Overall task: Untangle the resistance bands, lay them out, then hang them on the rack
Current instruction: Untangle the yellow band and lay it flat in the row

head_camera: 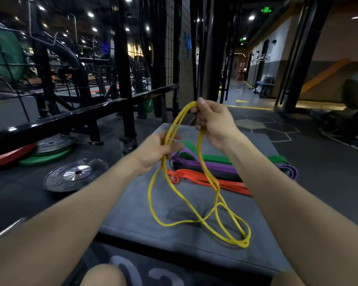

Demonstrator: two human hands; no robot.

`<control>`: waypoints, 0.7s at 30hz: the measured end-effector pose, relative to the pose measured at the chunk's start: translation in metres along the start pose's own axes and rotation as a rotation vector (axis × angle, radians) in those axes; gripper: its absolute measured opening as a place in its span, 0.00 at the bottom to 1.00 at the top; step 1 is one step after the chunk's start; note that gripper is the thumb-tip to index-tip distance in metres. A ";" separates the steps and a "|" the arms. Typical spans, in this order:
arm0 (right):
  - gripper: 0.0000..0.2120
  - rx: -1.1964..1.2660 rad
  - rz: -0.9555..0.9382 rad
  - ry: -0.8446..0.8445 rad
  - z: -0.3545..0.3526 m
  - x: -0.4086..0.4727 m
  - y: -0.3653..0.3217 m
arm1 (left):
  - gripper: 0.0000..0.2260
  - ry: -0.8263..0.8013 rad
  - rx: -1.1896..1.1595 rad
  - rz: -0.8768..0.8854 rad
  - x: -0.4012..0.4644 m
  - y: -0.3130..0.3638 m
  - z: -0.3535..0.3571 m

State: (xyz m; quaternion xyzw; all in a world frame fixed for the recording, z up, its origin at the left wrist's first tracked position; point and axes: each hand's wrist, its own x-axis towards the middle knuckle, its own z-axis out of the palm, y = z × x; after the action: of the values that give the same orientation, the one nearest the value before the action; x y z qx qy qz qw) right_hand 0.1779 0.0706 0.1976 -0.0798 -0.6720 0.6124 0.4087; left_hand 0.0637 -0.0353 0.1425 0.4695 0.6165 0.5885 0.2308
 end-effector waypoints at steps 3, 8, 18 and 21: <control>0.18 0.186 0.023 0.027 0.006 0.005 -0.008 | 0.13 -0.051 -0.057 -0.061 -0.003 -0.005 0.029; 0.18 0.371 -0.008 0.081 0.006 0.012 -0.021 | 0.09 -0.244 -0.122 -0.127 -0.004 -0.010 0.071; 0.18 0.398 0.118 0.492 -0.093 -0.016 0.025 | 0.13 -0.117 0.675 -0.224 0.020 -0.045 -0.012; 0.18 0.435 0.209 0.504 -0.101 -0.030 0.057 | 0.14 -0.125 0.978 -0.133 0.043 -0.024 -0.039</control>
State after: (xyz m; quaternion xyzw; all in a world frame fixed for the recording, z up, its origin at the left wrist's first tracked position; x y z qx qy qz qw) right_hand 0.2403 0.1427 0.1254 -0.2081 -0.3920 0.7408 0.5043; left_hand 0.0043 -0.0152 0.1387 0.5168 0.8339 0.1850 0.0571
